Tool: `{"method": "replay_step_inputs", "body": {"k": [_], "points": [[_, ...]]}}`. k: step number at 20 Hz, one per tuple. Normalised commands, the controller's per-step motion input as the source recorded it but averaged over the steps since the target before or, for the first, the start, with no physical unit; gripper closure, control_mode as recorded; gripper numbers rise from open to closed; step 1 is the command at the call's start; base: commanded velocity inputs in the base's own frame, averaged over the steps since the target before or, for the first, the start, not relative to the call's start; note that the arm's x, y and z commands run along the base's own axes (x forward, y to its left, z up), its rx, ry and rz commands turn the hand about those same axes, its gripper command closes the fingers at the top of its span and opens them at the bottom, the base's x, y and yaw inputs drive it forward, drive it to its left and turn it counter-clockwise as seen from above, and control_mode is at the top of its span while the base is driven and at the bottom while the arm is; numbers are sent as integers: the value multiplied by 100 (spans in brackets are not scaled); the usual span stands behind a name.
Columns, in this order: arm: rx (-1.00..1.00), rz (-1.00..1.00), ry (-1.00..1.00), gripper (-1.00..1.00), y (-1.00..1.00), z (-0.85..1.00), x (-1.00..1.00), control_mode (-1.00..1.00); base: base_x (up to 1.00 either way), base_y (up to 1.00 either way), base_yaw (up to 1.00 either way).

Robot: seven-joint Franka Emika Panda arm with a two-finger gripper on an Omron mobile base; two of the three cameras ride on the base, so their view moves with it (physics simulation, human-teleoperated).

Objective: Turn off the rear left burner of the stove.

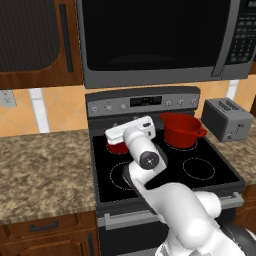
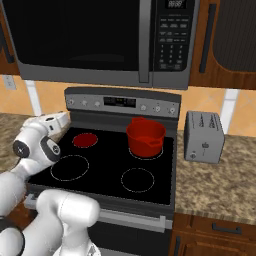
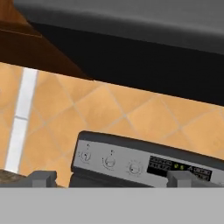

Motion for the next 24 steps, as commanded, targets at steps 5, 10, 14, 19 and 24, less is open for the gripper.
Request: {"method": "replay_step_inputs", "body": {"k": [5, 10, 14, 19, 24], "points": [[25, 0, 0, -100, 0, -16, 73, -100, 0, 0, 0], [39, 0, 0, -100, 6, -30, 54, -100, 0, 0, 0], [41, -3, 0, -100, 32, -32, 33, -100, 0, 0, 0], [45, -4, 0, -100, 17, -9, 20, -100, 0, 0, 0], [29, 0, -3, -100, -15, 0, 3, -100, 0, 0, 0]]}}
